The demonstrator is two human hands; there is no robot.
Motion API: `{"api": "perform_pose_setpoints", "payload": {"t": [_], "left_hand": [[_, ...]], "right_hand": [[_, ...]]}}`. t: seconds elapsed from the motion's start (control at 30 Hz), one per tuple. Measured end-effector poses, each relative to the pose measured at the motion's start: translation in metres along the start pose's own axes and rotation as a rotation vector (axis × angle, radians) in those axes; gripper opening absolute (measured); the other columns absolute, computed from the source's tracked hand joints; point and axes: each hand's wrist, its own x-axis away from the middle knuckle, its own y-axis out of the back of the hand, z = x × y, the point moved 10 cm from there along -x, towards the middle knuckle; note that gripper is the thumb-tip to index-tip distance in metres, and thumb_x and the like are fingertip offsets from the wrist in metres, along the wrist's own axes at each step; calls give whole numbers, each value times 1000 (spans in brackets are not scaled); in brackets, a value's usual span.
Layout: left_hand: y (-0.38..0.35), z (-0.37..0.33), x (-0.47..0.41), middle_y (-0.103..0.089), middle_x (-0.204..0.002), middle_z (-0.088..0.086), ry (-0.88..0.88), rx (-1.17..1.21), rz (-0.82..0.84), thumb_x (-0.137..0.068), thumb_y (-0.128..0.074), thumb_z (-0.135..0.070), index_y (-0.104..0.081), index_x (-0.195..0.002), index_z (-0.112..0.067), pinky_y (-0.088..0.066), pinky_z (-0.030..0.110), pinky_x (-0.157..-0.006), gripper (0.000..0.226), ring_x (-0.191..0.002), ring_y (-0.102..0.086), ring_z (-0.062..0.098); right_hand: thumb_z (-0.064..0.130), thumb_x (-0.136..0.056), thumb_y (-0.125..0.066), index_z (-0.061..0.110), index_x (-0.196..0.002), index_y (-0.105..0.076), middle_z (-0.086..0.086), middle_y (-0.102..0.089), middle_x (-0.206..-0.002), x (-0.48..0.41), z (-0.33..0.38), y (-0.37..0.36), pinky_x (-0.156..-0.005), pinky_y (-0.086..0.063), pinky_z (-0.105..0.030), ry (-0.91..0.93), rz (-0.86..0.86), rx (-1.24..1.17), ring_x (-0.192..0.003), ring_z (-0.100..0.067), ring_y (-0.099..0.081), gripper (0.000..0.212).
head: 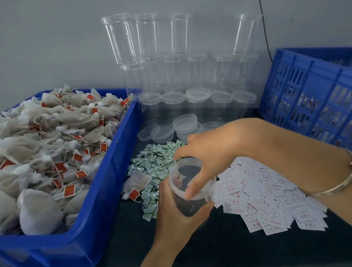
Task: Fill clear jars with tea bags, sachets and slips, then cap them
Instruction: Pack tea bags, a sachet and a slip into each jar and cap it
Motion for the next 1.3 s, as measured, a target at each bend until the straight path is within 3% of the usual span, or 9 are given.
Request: {"api": "perform_pose_setpoints", "payload": {"t": [0.17, 0.37, 0.5, 0.67, 0.8, 0.9, 1.0, 1.1, 1.3], "left_hand": [[-1, -2, 0, -52, -118, -16, -13, -8, 12, -52, -80, -61, -45, -112, -53, -49, 18, -85, 70, -112, -53, 2], [0, 10, 1, -52, -124, -18, 49, -9, -10, -44, -75, -79, -35, -128, -42, -43, 10, -87, 100, -117, -50, -3], [-5, 11, -2, -52, -120, -20, 27, 9, 47, -54, -84, -58, -42, -127, -36, -51, 23, -85, 87, -112, -55, 3], [-1, 4, 1, -53, -117, -17, 6, 4, 7, -51, -82, -62, -36, -111, -58, -43, 5, -80, 76, -110, -53, -3], [0, 4, 0, -49, -119, -30, 23, -16, 0, -49, -81, -64, -24, -113, -73, -39, -1, -80, 85, -112, -48, -12], [-2, 3, -1, -52, -120, -24, 6, 12, 28, -52, -83, -58, -33, -121, -61, -49, 16, -85, 85, -110, -54, -6], [-3, -2, -1, -47, -119, -23, -44, -17, 28, -55, -80, -57, -51, -121, -51, -48, 12, -86, 72, -112, -50, -7], [-1, 0, 1, -46, -116, -30, -4, -7, 11, -51, -80, -63, -47, -121, -44, -42, 4, -80, 80, -111, -50, -6], [-3, -6, 1, -55, -122, -9, -25, 10, 45, -55, -84, -56, -33, -121, -57, -51, 30, -88, 83, -113, -55, 10]], "right_hand": [[73, -86, -54, 23, -136, -38, 8, -36, -83, -11, 16, -13, -54, -30, -29, -11, -99, 59, -69, -10, -40, 73], [3, -76, -77, 44, -137, -37, 4, -30, -131, -5, 35, -13, -66, -42, -27, 217, 31, 66, -119, -23, -37, 84], [63, -78, -73, 44, -153, -12, 1, -14, -154, -7, 23, -21, -98, -46, -47, 79, 48, -41, -136, -29, -32, 98], [63, -98, -41, 16, -137, -40, 1, -42, -85, -12, 18, -10, -57, -35, -30, -29, -70, 5, -69, -14, -43, 61], [22, -81, -77, 40, -137, -39, 2, -38, -128, -1, 36, -8, -80, -51, -38, 203, 64, 21, -118, -24, -47, 69], [54, -75, -81, 52, -151, -11, 8, -2, -163, -4, 35, -17, -109, -38, -57, 163, 77, -58, -150, -27, -13, 103], [85, -76, -51, 33, -156, -12, -8, -31, -153, -12, 15, -20, -93, -46, -51, -90, 0, -51, -126, -32, -46, 103], [73, -86, -52, 23, -126, -37, 3, -49, -90, -14, 15, -14, -63, -41, -34, -96, -56, -1, -78, -16, -50, 66], [56, -79, -70, 38, -106, -26, 4, -52, -93, -11, 18, -8, -55, -35, -31, 40, -52, 3, -74, -13, -50, 55]]}}
